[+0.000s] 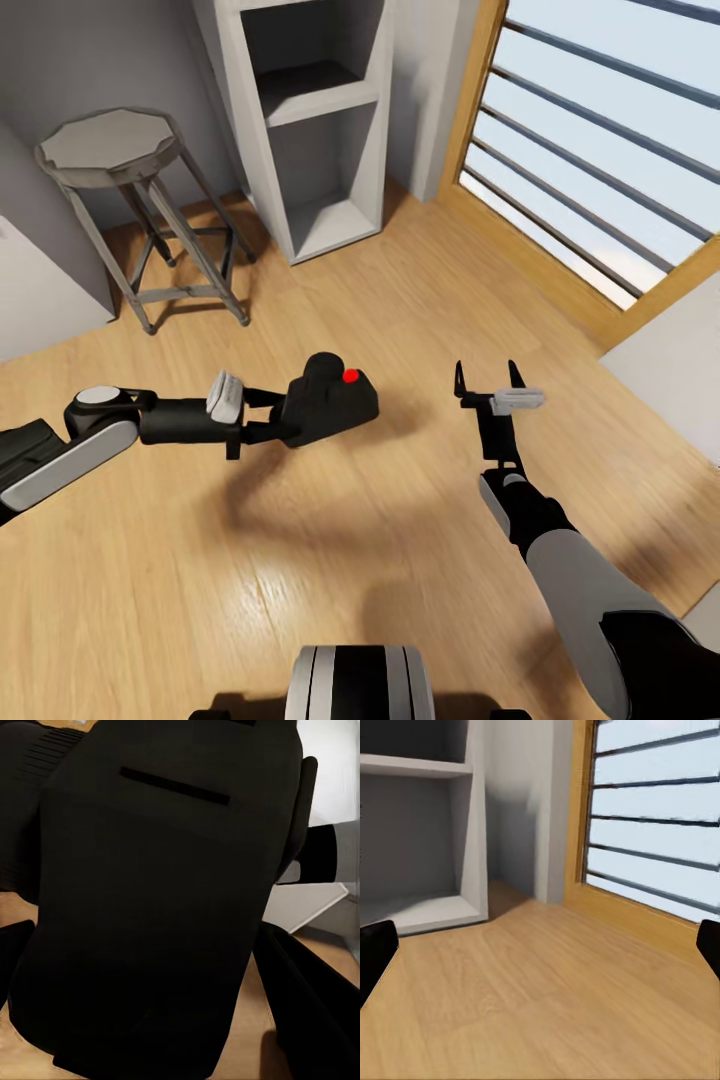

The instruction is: Attach the digital camera to the camera tripod in the bedroom.

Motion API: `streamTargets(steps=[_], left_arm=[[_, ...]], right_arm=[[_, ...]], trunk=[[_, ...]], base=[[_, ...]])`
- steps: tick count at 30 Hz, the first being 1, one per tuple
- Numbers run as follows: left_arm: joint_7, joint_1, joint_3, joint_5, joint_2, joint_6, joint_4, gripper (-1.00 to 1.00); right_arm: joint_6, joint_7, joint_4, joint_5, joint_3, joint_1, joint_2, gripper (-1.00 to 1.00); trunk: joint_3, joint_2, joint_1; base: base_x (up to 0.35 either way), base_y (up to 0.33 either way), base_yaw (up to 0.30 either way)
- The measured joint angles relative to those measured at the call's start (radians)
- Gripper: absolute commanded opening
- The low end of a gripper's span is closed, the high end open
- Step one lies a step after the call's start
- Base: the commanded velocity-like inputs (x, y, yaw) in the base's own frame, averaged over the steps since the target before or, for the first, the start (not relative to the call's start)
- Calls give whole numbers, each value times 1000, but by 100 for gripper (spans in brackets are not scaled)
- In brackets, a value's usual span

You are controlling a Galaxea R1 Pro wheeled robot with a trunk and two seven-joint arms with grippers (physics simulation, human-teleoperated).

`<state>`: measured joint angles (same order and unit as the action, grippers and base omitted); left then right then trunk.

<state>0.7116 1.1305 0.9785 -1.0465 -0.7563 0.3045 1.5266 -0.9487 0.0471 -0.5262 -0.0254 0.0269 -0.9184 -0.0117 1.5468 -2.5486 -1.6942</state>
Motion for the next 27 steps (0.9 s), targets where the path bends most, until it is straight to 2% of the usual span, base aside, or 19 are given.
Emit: streamTargets(steps=[4,8,12,21,25,27], left_arm=[[0,0,-2,-18,-25,1,0,-100],[1,0,-2,-24,-58,0,1,-100],[1,0,-3,-26,-78,1,0,-100],[0,0,-3,-28,-96,1,0,-100],[1,0,-3,-37,-127,1,0,-100],[1,0,-3,-64,-153,0,1,-100]], right_arm=[[0,-3,-3,-1,1,0,0,100],[0,-4,-5,-3,2,0,0,100],[1,-8,-5,-5,2,0,0,100],[10,-8,-5,-8,-1,0,0,100],[15,-7,-5,-8,-2,0,0,100],[17,-7,-5,-9,-3,0,0,100]], trunk=[[-15,1,2],[-31,2,4],[-46,3,5],[-81,5,9],[-97,6,11],[-104,6,12]], base=[[0,0,0],[0,0,0],[0,0,0],[0,0,0],[0,0,0],[0,0,0]])
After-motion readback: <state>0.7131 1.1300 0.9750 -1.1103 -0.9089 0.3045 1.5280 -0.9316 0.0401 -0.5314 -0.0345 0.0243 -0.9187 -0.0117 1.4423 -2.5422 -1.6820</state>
